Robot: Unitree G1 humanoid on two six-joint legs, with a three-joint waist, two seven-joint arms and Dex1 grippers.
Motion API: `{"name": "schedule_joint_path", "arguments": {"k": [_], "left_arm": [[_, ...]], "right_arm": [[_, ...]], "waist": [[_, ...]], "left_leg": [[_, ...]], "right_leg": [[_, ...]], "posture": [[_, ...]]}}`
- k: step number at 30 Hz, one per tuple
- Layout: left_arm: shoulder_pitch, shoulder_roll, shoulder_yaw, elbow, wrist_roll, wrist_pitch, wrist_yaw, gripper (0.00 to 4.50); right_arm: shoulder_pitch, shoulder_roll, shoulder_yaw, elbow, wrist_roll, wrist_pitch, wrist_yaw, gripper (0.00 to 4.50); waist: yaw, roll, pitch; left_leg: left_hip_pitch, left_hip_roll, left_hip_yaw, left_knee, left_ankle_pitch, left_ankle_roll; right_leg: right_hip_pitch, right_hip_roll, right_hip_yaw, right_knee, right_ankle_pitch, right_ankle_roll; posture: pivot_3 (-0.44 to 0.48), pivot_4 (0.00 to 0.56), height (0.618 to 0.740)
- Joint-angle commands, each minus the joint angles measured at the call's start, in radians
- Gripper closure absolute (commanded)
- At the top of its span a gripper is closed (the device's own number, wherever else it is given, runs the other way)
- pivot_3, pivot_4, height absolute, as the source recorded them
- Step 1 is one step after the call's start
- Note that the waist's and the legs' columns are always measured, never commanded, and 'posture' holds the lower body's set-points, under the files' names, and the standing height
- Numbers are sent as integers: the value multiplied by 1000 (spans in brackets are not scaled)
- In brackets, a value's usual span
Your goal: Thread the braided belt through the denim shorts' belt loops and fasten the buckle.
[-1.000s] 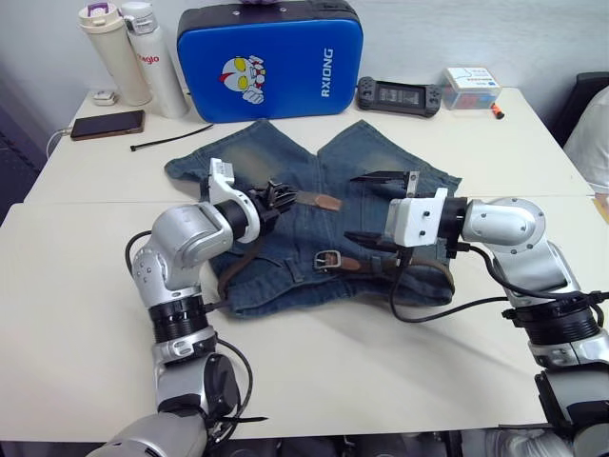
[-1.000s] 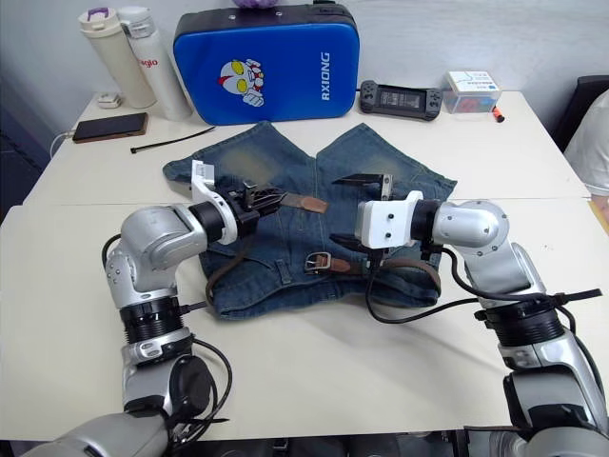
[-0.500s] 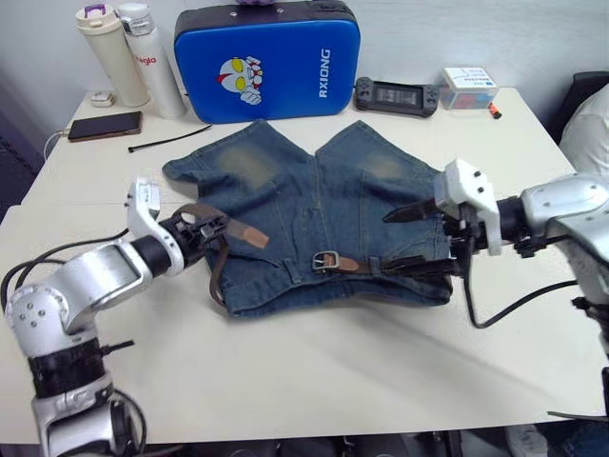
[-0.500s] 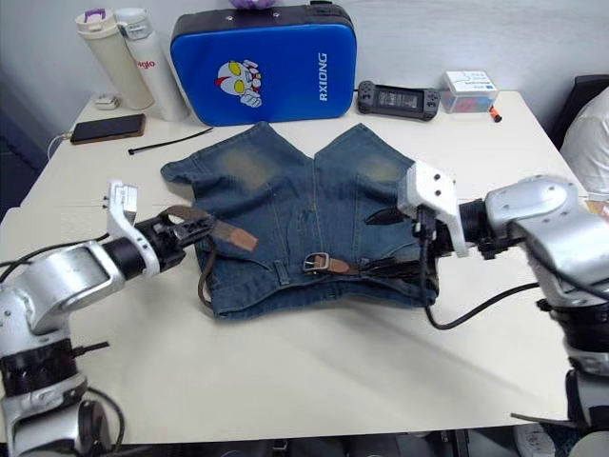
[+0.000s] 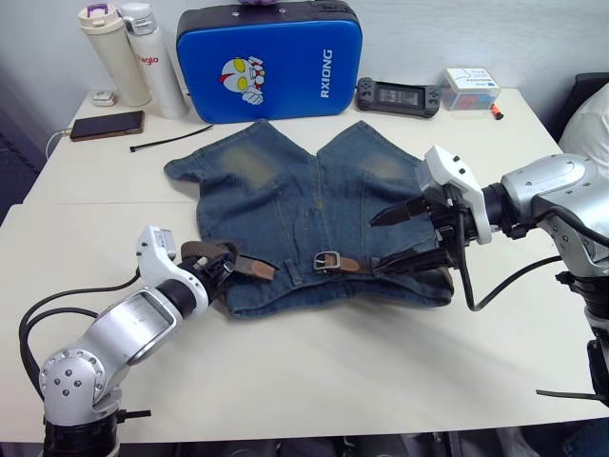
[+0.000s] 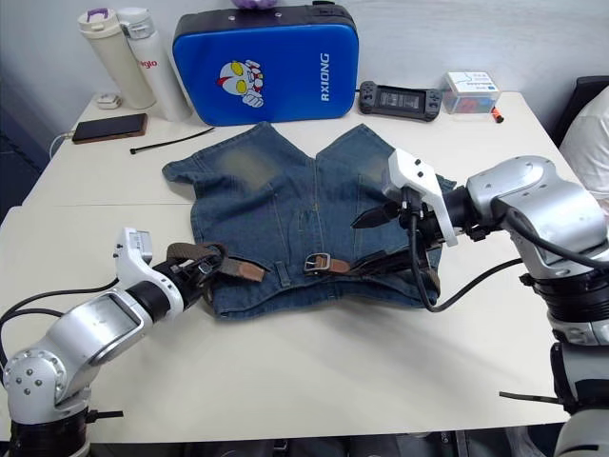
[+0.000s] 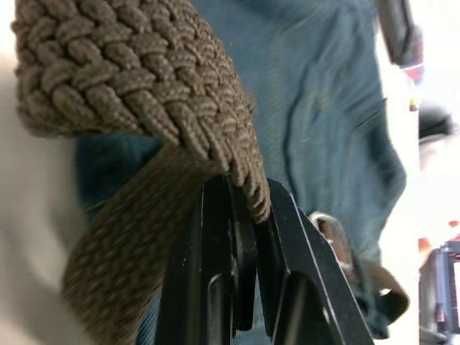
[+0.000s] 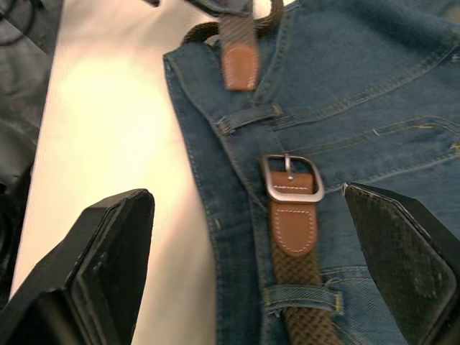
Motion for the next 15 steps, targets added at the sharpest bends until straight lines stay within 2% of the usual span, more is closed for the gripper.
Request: {"name": "schedule_joint_path", "arguments": {"k": [1,9,15], "left_arm": [[-19,-21,-48,-54,-10,-53,16,4500],[-72,-79,-112,-41,-10,-106,70,4500],[-88,-43,-141,-17,-10,-83,83,4500]], "right_arm": [[-40,10,10,-25,-22,15,-18,45],[-34,11,-2,-38,-37,24,-46,45],[-14,-3,-23,-38,-44,3,-55,45]], "waist": [[0,0,0],[0,0,0],[1,0,0]], "left_leg": [[0,0,0,0,0,0],[0,0,0,0,0,0],[0,0,0,0,0,0]], "right_leg": [[0,0,0,0,0,0],[0,0,-1,0,0,0],[0,1,0,0,0,0]], "posture": [[0,150,664],[0,150,664],[0,150,664]]}}
